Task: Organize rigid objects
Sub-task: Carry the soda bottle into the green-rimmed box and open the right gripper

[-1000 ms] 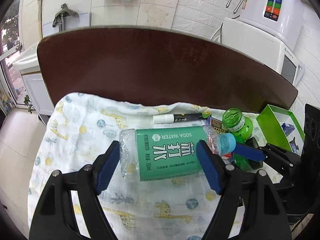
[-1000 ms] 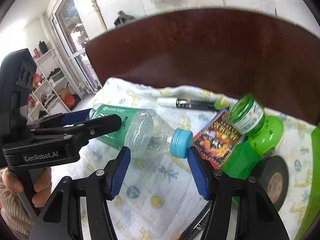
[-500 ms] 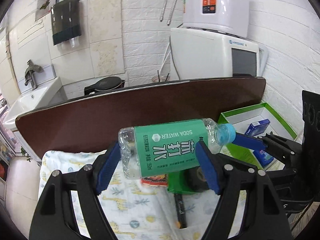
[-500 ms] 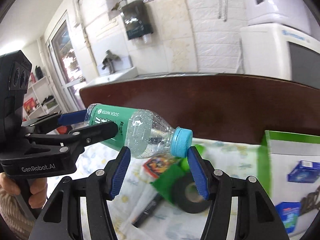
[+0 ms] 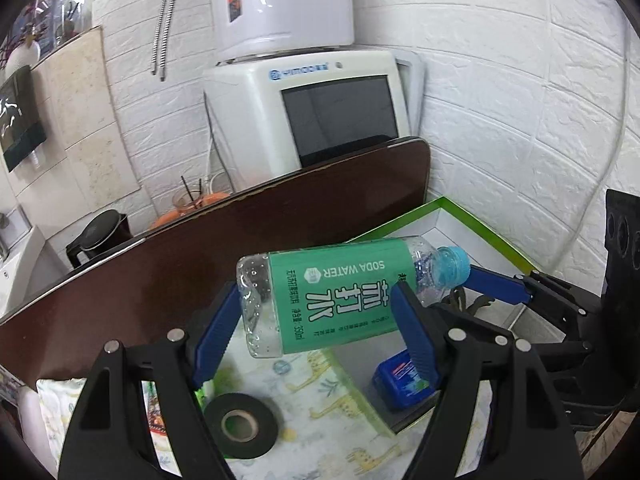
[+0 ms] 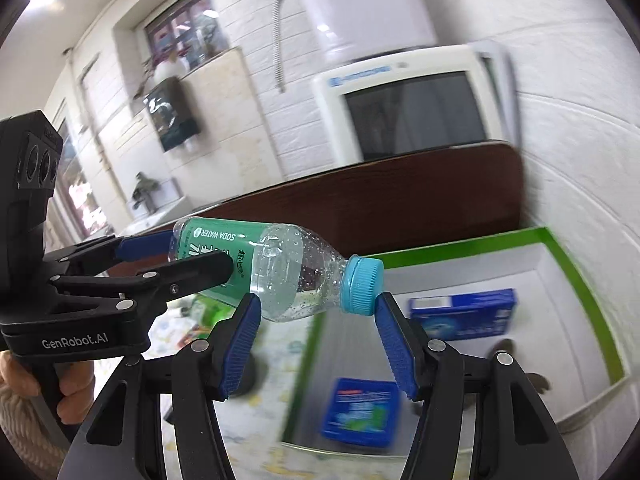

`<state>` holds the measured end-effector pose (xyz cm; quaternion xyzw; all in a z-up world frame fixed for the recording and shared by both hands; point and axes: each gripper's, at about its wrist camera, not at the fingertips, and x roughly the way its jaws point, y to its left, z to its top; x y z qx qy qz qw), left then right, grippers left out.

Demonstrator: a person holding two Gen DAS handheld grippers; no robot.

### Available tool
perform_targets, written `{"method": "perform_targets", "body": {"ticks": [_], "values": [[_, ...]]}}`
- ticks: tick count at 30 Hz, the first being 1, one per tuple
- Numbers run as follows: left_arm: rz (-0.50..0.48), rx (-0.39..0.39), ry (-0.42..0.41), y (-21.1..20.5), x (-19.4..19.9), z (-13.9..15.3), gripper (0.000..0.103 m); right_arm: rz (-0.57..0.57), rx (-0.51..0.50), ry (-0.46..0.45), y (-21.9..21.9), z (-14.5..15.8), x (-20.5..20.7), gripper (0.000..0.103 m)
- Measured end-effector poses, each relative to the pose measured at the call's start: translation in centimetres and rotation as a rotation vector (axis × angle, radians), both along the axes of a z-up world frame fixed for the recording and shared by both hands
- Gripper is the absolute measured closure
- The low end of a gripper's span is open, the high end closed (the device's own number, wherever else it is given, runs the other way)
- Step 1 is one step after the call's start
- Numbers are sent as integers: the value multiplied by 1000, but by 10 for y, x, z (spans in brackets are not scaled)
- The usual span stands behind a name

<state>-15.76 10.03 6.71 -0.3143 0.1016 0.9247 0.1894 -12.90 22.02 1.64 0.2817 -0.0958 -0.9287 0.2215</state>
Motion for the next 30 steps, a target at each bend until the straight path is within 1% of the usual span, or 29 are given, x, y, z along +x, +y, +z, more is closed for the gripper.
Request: {"method": "perform_targets", "body": {"ticks": [4, 11, 15, 20, 26, 30], "values": [[-44, -24, -5, 37, -12, -2, 29, -68, -23, -1, 35, -5, -6, 42], [-112, -72, -17, 90, -38, -8, 29, -166, -51, -5, 81, -15, -19, 41], [-149, -108, -25, 116, -56, -15, 29, -247, -42, -14, 102, -21, -30, 41], [-159, -120, -80, 129, -76, -29, 29, -306, -50, -57, 118, -34, -48, 41], [-154, -104, -152, 130, -92, -46, 29, -362, 4, -75, 117, -46, -62, 41], [-155, -108, -139, 129, -90, -47, 29, -373, 26, -77, 114, -53, -66, 41]]}}
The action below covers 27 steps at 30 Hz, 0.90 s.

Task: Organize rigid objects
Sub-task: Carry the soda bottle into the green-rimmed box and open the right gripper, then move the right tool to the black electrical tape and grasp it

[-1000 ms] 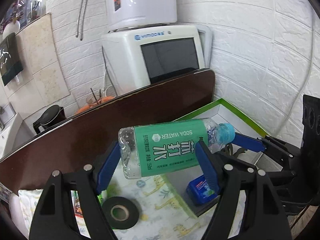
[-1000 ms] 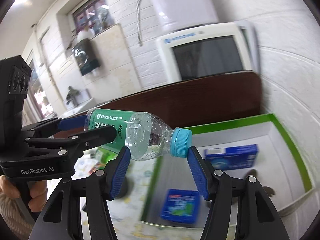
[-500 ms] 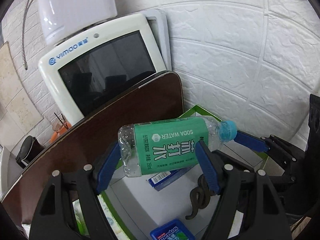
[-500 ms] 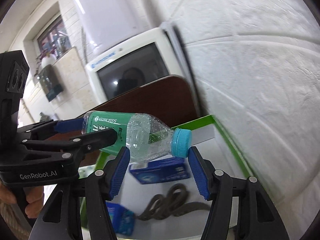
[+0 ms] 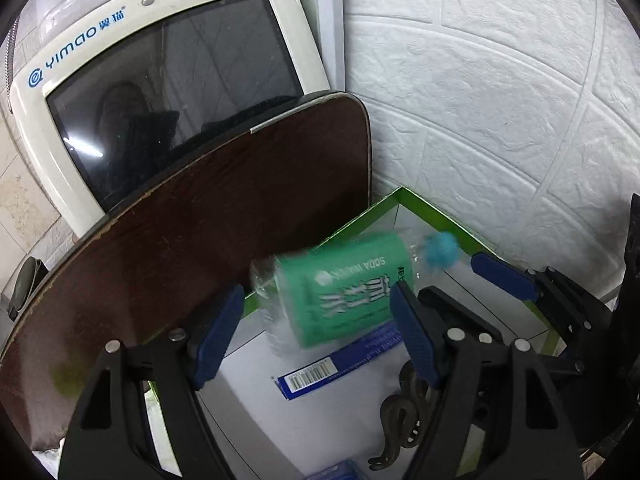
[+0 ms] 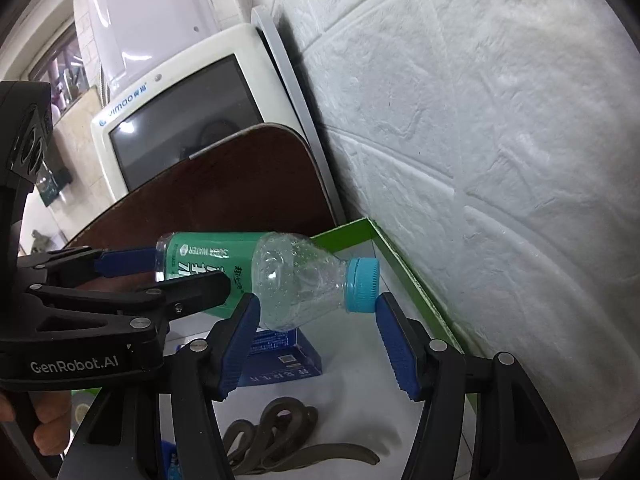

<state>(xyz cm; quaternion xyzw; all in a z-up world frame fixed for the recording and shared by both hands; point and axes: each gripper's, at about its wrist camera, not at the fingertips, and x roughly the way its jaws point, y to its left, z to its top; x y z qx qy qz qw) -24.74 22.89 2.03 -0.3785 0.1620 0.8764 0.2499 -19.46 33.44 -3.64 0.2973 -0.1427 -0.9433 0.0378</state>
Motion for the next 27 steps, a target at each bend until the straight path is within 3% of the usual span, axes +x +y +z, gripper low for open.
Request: {"method": "perform_targets", "body": {"ticks": [8, 16, 22, 27], "values": [[23, -16, 60, -25, 13, 18, 29, -16, 10, 5, 2, 1, 6, 41], [144, -27, 142, -100, 33, 46, 28, 43, 1, 58, -14, 25, 25, 41], [282, -10, 171, -171, 57, 55, 28, 149, 18, 91, -60, 42, 32, 41], [374, 5, 159, -219, 75, 44, 28, 268, 35, 104, -109, 51, 40, 41]]}}
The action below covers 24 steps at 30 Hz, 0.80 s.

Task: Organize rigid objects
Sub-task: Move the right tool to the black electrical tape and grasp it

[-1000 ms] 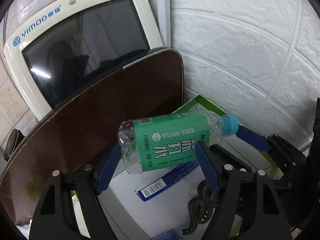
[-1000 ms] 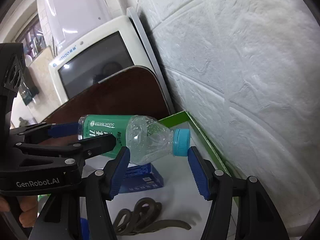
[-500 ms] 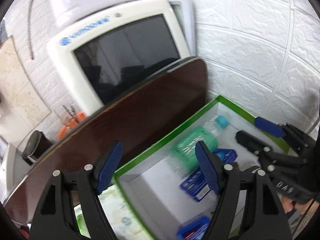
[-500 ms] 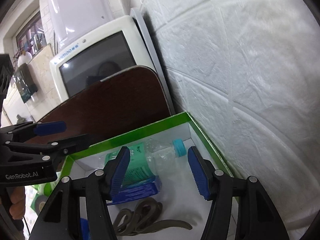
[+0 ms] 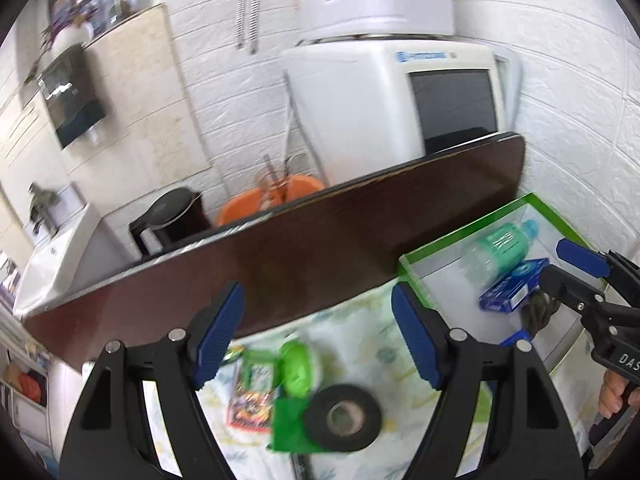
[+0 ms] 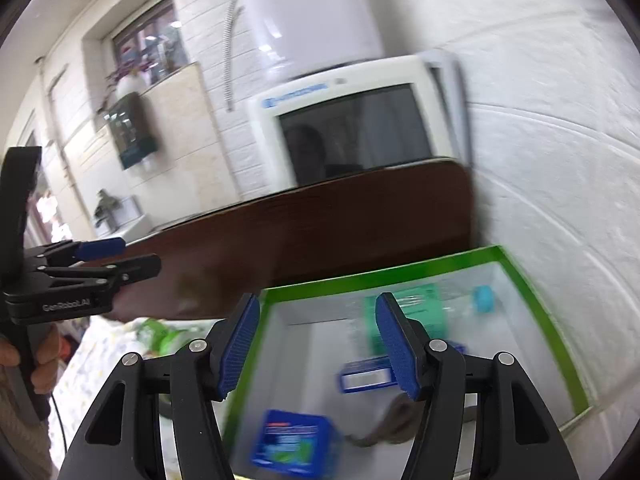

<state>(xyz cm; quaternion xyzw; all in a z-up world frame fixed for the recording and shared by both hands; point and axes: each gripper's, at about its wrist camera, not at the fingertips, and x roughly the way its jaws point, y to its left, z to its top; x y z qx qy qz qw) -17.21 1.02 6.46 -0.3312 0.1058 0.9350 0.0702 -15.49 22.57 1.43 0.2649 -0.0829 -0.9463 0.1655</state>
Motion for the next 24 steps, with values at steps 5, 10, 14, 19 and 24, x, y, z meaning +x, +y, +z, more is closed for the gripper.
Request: {"method": "perform_targets", "body": {"ticks": [5, 10, 14, 19, 24], "values": [[66, 33, -38, -40, 20, -24, 28, 134, -11, -41, -57, -2, 10, 41], [96, 77, -93, -69, 39, -49, 29, 232, -93, -254, -111, -34, -3, 52], [71, 137, -128, -79, 52, -62, 35, 156, -86, -421, -139, -68, -12, 64], [-11, 182, -176, -72, 58, -80, 51, 34, -60, -502, -153, -88, -16, 67], [-73, 212, -225, -62, 43, -92, 64, 36, 16, -512, -165, -95, -16, 67]]}}
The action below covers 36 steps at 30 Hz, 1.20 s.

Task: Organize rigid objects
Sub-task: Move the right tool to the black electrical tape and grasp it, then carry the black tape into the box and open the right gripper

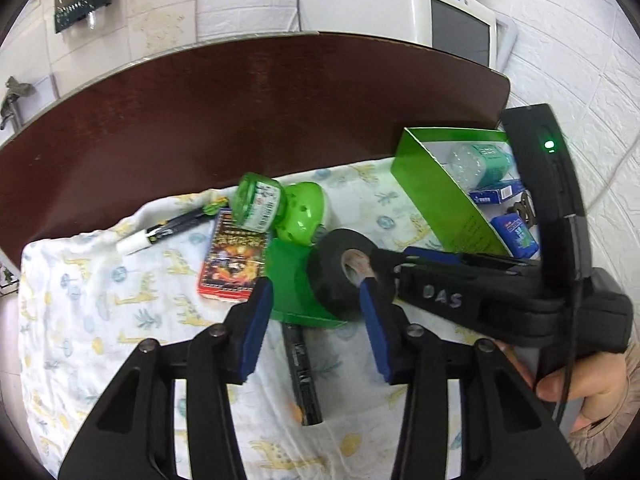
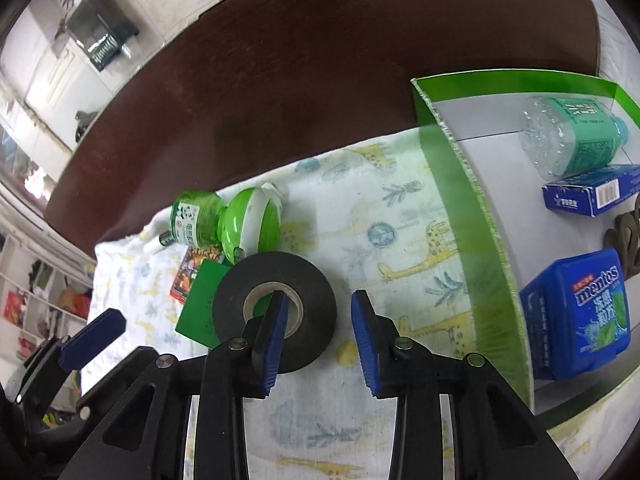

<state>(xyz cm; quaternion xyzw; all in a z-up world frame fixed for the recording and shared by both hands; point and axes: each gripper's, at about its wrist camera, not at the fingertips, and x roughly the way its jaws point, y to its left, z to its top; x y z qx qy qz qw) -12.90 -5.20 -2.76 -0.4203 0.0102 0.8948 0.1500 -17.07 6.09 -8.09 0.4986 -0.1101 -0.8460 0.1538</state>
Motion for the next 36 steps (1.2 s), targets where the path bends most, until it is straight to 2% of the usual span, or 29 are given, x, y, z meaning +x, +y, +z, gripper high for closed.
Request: {"method": "perform_targets", "body": {"ticks": [2, 5, 10, 13, 16, 24, 28, 36], "values": [[-25, 14, -19, 3, -7, -4, 69, -14, 7, -32, 0, -6, -5, 67], [-47, 19, -51, 5, -18, -11, 69, -48, -33, -78, 7, -16, -11, 67], [-73, -10, -103, 11, -30, -28, 69, -36, -105, -150, 9, -25, -20, 67], [-92, -13, -117, 17, -37, -34, 68, -17, -102, -145, 7, -23, -22, 67], [-103, -60, -104, 24, -39, -36, 68, 5, -68, -134, 2, -20, -22, 69], [-87, -94, -88, 31, -40, -37, 70, -2, -61, -140, 13, -16, -24, 72], [-79, -112, -51, 34, -33, -26, 70, 0, -45, -104, 16, -6, -19, 73], [-77, -128, 29, 43, -18, 7, 70, 8, -80, -12, 30, 26, -7, 73]]}}
